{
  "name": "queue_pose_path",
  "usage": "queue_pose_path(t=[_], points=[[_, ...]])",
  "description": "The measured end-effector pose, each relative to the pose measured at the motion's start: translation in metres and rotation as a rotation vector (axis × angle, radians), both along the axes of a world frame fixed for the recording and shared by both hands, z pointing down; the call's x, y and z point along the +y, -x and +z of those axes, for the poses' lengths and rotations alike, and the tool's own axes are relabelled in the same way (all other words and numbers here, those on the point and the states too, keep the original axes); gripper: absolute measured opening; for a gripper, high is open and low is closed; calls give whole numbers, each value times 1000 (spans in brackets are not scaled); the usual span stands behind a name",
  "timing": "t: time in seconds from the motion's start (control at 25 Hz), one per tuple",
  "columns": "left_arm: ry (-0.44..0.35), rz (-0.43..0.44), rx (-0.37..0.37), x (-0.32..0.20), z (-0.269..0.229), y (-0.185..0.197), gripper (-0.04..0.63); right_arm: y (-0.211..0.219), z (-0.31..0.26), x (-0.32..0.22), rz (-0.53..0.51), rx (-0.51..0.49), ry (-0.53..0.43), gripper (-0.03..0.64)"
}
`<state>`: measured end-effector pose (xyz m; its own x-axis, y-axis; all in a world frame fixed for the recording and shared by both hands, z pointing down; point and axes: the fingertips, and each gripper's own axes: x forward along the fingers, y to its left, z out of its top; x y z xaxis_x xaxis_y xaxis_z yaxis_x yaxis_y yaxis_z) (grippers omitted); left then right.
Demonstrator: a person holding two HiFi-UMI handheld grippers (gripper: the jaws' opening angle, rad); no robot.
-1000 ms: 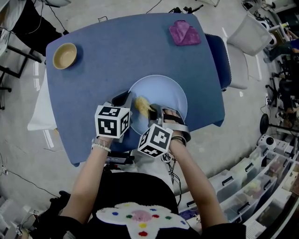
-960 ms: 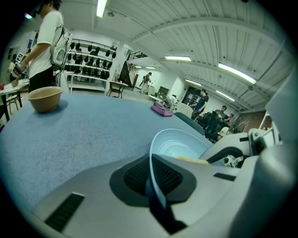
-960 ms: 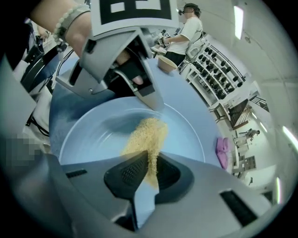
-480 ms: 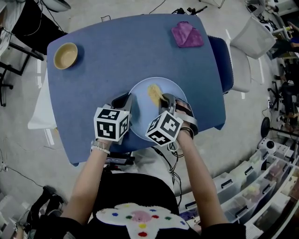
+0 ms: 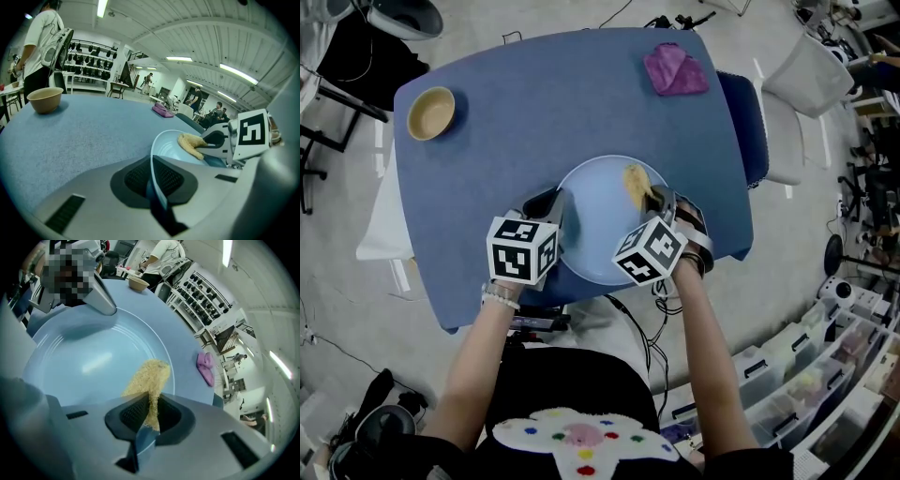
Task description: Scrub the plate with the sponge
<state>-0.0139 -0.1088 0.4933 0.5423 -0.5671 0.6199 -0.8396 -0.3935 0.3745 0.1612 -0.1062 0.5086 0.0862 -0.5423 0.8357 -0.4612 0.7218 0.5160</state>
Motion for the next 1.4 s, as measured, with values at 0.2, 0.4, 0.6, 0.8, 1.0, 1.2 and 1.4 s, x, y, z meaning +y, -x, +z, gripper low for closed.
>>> queue_pose_path(t=[0.2, 0.4, 0.6, 0.8, 1.0, 1.2, 1.4], points=[[0, 0, -1, -1, -1, 0, 21, 1, -2, 3, -15, 21, -14, 40], [1, 0, 0, -1, -1, -1, 21, 7, -3, 14, -32, 20, -5, 40], [5, 2, 4, -1, 0, -1, 21, 23, -3, 35, -61, 11, 12, 40], [6, 3, 6, -1, 0, 0, 21, 47, -4, 63, -111, -6, 36, 40], [13, 5, 11, -2, 0, -2, 21, 72, -3, 89, -178, -33, 79, 40], [15, 7, 14, -2, 1, -1, 21, 88, -2, 109, -211, -73, 123, 40], [15, 7, 15, -1, 2, -2, 21, 90, -1, 117, -241, -73, 122, 41]])
